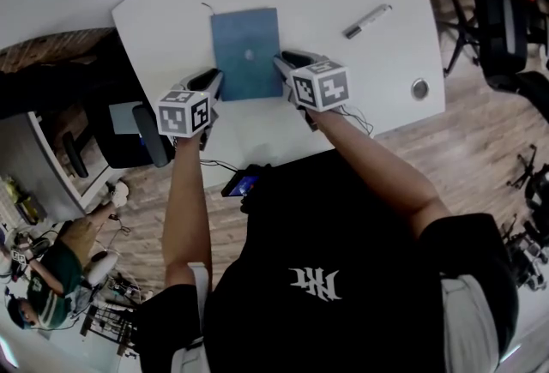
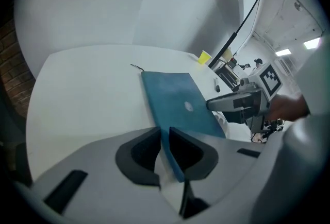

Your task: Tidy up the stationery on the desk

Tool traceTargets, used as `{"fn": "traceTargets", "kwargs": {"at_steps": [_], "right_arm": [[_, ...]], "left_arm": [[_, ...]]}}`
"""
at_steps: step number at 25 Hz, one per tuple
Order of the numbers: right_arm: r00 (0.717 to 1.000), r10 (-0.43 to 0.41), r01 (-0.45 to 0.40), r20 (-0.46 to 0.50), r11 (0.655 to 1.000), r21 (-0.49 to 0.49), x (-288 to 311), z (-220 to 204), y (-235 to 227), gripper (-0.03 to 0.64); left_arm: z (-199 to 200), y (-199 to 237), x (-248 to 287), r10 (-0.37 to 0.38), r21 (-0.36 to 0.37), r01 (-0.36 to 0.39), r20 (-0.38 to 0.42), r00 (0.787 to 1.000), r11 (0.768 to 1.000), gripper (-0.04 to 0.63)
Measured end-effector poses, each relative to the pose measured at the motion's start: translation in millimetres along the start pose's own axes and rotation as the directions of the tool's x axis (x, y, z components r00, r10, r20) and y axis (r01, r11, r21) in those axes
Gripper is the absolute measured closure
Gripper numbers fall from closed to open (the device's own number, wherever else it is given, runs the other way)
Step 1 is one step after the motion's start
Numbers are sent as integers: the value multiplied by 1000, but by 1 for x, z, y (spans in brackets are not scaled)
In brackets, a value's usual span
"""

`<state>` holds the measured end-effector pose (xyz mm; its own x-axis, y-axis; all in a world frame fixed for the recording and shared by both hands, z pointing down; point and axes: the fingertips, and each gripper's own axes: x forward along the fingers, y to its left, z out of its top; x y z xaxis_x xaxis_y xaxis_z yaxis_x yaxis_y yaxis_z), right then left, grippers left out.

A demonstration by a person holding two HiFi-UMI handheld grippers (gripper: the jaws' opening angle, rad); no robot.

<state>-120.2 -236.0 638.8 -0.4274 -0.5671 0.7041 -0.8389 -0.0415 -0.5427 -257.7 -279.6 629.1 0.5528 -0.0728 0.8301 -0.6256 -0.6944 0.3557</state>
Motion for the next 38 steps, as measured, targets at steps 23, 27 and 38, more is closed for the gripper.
{"fn": "traceTargets", "kwargs": {"at_steps": [23, 27, 38], "right_arm": [[995, -67, 60, -80, 995, -85, -50, 0, -60, 548], [992, -76, 65, -100, 992, -104, -66, -8, -76, 548], [988, -63, 42, -140, 988, -152, -81, -19, -94, 546]], "left_arm": [[-13, -88, 35, -64, -62, 60, -55, 996, 996, 552], [-14, -108, 43, -68, -83, 63, -54, 996, 995, 554], [-21, -132, 53, -40, -142, 35, -33, 999, 989, 555]]}}
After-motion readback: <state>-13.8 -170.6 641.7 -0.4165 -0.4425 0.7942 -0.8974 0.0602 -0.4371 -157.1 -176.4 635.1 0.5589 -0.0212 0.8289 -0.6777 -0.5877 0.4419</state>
